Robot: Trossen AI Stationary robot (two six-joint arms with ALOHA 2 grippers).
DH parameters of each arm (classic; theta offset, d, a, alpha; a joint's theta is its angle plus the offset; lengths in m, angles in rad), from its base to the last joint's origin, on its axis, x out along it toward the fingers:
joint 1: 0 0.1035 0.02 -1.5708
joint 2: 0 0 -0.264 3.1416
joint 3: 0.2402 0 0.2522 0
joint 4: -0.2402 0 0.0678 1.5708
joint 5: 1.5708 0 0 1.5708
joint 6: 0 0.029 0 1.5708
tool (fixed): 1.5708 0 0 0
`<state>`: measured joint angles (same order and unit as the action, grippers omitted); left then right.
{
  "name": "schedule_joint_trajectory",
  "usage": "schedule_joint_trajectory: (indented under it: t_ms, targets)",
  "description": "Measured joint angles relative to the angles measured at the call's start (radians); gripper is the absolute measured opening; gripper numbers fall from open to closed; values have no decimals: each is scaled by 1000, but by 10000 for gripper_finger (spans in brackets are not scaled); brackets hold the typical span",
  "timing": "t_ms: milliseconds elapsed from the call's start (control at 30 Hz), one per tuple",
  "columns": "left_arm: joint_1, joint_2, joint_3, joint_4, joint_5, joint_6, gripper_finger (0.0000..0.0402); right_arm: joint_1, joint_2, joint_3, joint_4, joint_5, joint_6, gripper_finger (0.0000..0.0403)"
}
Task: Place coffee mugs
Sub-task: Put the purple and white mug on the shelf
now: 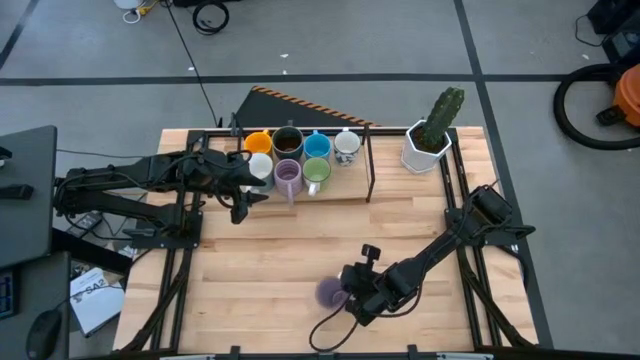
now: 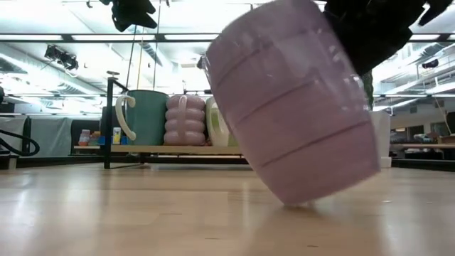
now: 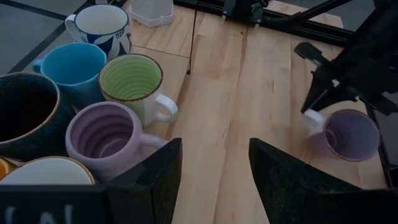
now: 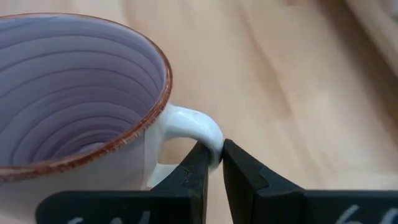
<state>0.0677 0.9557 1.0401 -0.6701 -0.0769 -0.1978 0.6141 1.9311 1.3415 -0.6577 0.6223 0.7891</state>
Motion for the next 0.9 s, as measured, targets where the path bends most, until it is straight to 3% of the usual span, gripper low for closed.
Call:
schedule_joint_trajectory:
  t_ms: [233,533,767,900]
  targets:
    - [0,0,0,0,0,0,192,6,-18,0,-153,137,193,41]
    - [0,0,0,0,0,1,192,-11,-20,1,-431,238,519,41]
    - [0,0,0,0,0,1,192,-54,-20,-16,-466,273,578,41]
    - [0,0,0,-6,0,1,192,-88,-20,-56,-403,228,568,41]
